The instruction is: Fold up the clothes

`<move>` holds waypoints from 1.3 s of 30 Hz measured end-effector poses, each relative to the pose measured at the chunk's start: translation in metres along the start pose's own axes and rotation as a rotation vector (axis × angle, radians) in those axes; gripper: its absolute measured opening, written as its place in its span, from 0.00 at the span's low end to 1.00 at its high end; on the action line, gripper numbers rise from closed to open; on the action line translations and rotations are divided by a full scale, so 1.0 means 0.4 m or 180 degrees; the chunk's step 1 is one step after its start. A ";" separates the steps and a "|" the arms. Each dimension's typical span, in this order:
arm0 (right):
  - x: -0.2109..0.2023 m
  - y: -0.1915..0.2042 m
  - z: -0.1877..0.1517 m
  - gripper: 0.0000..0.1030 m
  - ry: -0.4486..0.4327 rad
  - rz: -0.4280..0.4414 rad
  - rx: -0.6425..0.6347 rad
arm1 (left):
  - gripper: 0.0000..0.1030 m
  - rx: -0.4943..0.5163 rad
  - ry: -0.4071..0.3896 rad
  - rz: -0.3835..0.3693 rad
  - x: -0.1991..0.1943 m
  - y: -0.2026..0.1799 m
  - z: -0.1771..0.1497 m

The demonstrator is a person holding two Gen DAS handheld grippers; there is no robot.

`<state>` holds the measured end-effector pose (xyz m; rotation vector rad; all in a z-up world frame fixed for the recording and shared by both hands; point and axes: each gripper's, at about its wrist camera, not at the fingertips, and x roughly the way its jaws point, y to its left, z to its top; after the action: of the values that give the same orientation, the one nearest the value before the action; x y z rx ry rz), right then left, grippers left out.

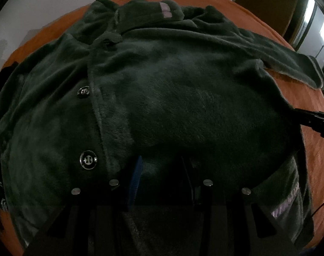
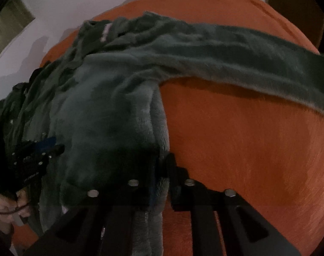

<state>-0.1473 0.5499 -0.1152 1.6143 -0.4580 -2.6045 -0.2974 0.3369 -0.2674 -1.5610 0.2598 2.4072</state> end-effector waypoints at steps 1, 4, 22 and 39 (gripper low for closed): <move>-0.009 0.001 0.001 0.20 -0.0044 0.0029 -0.0001 | 0.38 -0.0003 -0.0002 0.0003 -0.001 0.002 0.001; -0.009 0.002 0.012 0.20 -0.0032 0.0091 0.0066 | 0.38 0.0011 0.0011 0.0031 -0.008 0.004 0.004; -0.213 0.016 0.047 0.20 -0.0383 0.0187 0.0271 | 0.38 -0.0238 -0.0388 -0.0016 -0.142 0.069 0.003; -0.237 0.016 -0.009 0.20 -0.0347 -0.0011 0.0383 | 0.44 -0.0311 -0.0411 -0.0202 -0.144 0.068 -0.005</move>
<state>-0.1017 0.5609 -0.0324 1.5107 -0.6298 -2.7265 -0.2818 0.3036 -0.2154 -1.4223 0.0674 2.4920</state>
